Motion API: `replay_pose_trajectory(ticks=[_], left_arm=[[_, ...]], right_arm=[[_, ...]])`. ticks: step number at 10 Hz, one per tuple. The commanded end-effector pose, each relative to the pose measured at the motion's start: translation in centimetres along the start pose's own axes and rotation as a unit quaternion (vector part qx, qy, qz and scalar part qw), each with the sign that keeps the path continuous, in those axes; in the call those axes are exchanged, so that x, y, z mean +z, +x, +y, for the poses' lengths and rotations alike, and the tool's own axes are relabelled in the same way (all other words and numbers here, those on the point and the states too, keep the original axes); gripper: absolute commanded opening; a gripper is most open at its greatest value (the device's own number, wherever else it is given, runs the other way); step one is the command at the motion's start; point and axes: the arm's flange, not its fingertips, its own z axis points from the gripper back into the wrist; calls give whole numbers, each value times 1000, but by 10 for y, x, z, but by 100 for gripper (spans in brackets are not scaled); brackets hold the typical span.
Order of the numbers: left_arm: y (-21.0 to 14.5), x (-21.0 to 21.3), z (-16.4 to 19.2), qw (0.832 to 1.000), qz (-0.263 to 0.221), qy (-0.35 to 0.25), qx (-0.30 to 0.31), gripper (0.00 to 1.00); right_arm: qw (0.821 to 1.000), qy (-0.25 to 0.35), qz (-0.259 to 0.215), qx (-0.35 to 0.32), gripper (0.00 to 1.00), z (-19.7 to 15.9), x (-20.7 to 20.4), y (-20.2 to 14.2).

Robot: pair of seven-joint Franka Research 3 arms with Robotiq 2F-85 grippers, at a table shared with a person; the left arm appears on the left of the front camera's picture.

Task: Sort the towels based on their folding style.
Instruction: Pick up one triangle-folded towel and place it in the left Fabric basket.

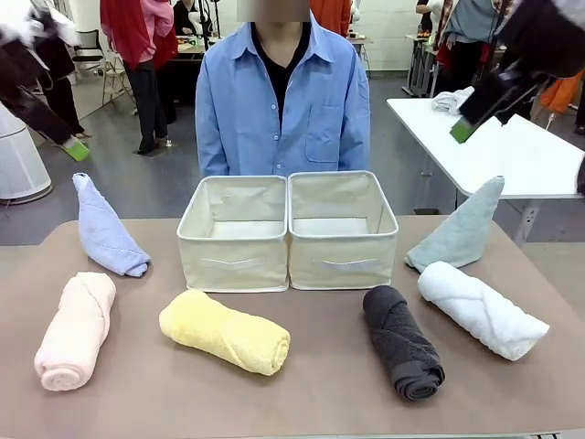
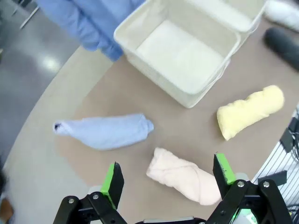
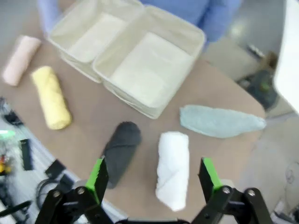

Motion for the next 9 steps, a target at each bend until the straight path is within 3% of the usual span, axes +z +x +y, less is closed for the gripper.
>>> replay_pose_trajectory(ticks=[1, 2, 4, 6, 9], left_arm=[[-20, 11, 63, 981, -51, -181, -53, 100], [-36, 11, 87, 966, -79, -237, -65, 100], [-74, 14, 123, 949, -107, -285, -86, 100], [-116, 22, 156, 950, -137, -274, -61, 100], [-151, 28, 175, 962, -143, -230, -25, 100]], right_arm=[[978, 201, -51, 29, 100, -78, 14, -25], [959, 271, -73, 44, 100, -108, 12, -46], [936, 323, -130, 46, 100, -149, 10, -92], [941, 295, -164, 10, 100, -170, 20, -122], [953, 252, -167, -30, 100, -181, 27, -137]])
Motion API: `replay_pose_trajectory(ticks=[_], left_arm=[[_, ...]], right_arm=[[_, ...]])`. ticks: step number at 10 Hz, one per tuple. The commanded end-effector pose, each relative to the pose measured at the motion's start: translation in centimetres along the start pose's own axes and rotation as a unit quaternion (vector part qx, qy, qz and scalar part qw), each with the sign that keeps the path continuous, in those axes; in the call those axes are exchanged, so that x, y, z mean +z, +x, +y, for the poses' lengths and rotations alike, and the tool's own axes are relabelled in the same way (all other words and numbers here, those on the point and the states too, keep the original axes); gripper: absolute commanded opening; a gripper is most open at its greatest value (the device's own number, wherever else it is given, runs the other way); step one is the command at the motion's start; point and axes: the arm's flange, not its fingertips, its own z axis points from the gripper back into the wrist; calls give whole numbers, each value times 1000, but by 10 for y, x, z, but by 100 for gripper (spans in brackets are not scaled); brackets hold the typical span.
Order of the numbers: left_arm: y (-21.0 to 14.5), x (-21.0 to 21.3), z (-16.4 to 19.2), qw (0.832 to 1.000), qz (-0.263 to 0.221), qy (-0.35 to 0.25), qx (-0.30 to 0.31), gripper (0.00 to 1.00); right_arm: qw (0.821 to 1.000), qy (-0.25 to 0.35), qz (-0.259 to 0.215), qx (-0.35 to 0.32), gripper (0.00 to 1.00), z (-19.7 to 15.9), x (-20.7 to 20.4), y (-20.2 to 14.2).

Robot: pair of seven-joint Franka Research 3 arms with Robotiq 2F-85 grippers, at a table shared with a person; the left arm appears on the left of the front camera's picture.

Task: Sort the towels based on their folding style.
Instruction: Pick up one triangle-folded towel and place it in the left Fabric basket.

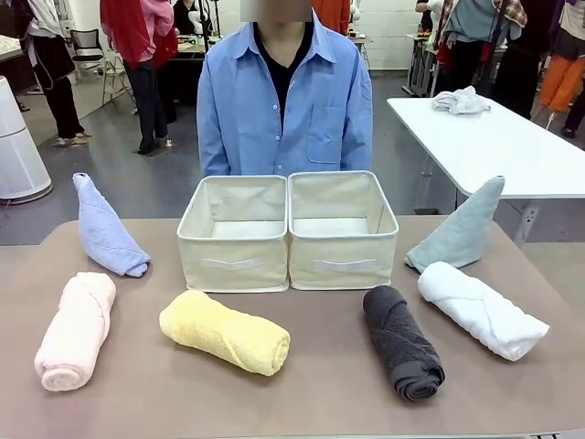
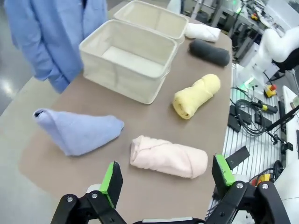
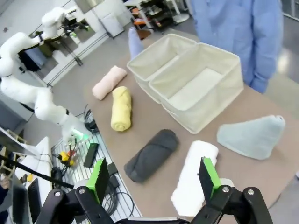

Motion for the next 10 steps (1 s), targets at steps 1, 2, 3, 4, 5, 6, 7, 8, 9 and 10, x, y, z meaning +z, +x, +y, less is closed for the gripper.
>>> replay_pose_trajectory(ticks=[1, 2, 3, 4, 5, 6, 7, 8, 9, 10], left_arm=[[3, 2, 2, 1000, -12, 26, 6, 100], [-6, 8, 1, 999, -12, 44, 24, 100], [-10, 11, 3, 998, -15, 55, 34, 100], [-11, 11, 2, 997, -16, 59, 41, 100], [-10, 9, 1, 996, -13, 77, 50, 100], [-14, 19, 5, 999, -5, 47, 28, 100], [-14, 19, 5, 999, -5, 47, 28, 100], [-14, 19, 5, 999, -5, 47, 28, 100], [-14, 19, 5, 999, -5, 47, 28, 100], [-14, 19, 5, 999, -5, 47, 28, 100]], right_arm=[[1000, -13, 0, 6, 100, 7, -7, 5], [1000, -14, -1, 1, 100, 7, -6, 2], [1000, -17, 1, -3, 100, 7, -6, 1], [1000, -20, 1, -5, 100, 8, -7, -1], [999, -30, 13, -19, 100, 8, -10, -1], [1000, -26, 12, -9, 100, 7, -2, 4], [1000, -26, 12, -9, 100, 7, -2, 4], [1000, -26, 12, -9, 100, 7, -2, 4], [1000, -26, 12, -9, 100, 7, -2, 4], [1000, -26, 12, -9, 100, 7, -2, 4]])
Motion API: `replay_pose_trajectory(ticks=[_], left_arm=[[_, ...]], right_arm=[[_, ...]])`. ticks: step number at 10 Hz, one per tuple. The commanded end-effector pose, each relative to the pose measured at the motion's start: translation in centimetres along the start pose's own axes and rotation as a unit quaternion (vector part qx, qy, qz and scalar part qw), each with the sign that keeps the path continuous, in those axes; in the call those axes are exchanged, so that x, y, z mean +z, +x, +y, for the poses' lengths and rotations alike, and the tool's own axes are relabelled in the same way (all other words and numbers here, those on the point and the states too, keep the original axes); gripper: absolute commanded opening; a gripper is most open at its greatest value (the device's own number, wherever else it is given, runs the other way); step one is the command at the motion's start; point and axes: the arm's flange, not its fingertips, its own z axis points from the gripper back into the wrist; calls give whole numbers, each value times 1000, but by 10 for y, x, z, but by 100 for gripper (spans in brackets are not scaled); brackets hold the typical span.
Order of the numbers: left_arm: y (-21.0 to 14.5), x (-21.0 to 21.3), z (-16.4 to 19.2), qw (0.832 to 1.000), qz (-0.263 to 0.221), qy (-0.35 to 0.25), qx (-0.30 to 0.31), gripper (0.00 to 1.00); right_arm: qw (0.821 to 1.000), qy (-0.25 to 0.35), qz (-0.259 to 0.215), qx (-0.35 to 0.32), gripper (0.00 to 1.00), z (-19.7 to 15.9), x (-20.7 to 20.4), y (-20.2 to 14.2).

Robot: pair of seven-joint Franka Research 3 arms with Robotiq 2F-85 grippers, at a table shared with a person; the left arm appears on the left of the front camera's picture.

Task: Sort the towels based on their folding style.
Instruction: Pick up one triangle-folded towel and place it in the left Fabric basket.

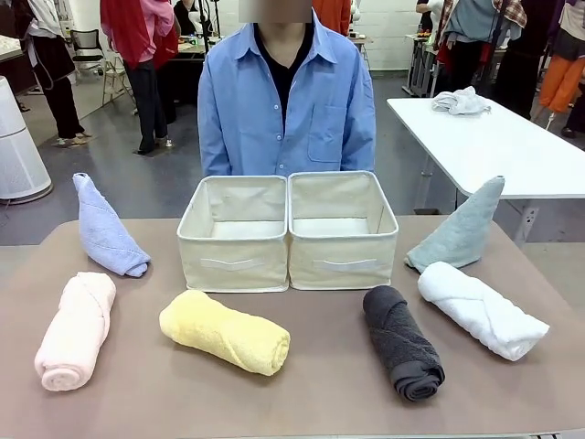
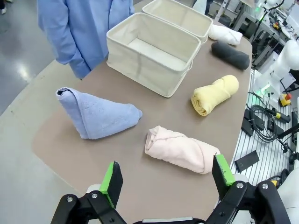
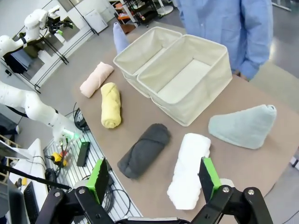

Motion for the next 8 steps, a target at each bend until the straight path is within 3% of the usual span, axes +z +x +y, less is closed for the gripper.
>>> replay_pose_trajectory(ticks=[1, 8], left_arm=[[0, 2, 0, 1000, -3, -4, -5, 100], [0, 2, 0, 1000, -3, -4, -5, 100]], right_arm=[[1000, 7, -5, 3, 100, -2, 0, 0], [1000, 7, -5, 3, 100, -2, 0, 0]])
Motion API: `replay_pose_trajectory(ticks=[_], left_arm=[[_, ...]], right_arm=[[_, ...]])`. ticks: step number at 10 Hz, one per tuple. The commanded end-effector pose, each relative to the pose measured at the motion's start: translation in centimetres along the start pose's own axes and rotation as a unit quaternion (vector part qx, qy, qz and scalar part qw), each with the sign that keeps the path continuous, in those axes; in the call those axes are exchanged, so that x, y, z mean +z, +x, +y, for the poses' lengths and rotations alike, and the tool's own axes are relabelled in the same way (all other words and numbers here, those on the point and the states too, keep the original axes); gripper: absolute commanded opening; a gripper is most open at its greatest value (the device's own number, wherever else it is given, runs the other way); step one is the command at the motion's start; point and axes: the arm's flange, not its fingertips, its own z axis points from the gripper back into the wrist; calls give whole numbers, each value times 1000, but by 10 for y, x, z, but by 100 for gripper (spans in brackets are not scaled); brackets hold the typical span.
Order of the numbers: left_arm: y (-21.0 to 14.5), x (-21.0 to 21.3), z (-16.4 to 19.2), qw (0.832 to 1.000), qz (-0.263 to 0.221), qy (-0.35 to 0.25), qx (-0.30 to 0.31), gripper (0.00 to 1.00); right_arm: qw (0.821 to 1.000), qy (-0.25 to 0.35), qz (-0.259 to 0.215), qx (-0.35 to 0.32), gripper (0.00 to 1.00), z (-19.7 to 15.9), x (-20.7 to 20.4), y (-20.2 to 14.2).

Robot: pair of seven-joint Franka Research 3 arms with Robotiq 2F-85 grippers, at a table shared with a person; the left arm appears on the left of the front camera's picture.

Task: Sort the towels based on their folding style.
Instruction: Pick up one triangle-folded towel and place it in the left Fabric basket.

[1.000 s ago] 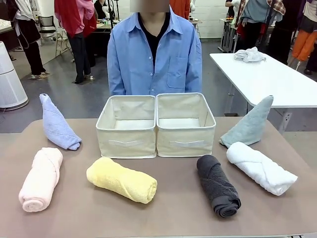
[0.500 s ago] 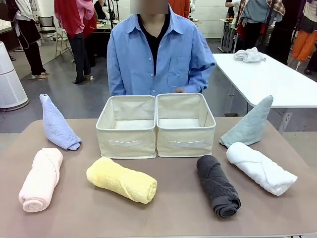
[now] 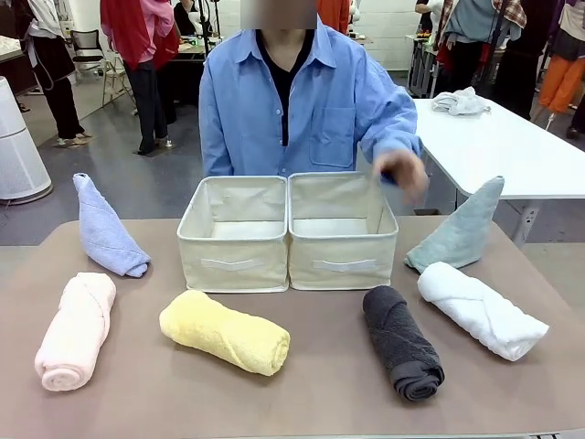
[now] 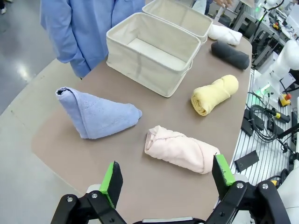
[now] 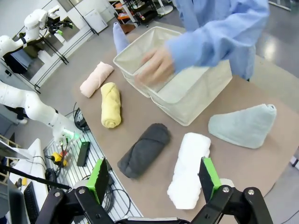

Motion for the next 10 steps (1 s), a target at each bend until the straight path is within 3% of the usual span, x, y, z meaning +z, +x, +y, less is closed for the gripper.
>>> replay_pose_trajectory(ticks=[1, 8, 10], left_arm=[[0, 2, 0, 1000, -3, -3, -6, 100], [0, 0, 0, 1000, 0, 0, 0, 100], [56, -12, -4, 984, 115, 51, 123, 100]], right_arm=[[1000, 7, -5, 4, 100, -2, -1, 1], [1000, 7, -5, 4, 100, -2, -1, 1], [1000, 7, -5, 4, 100, -2, -1, 1]])
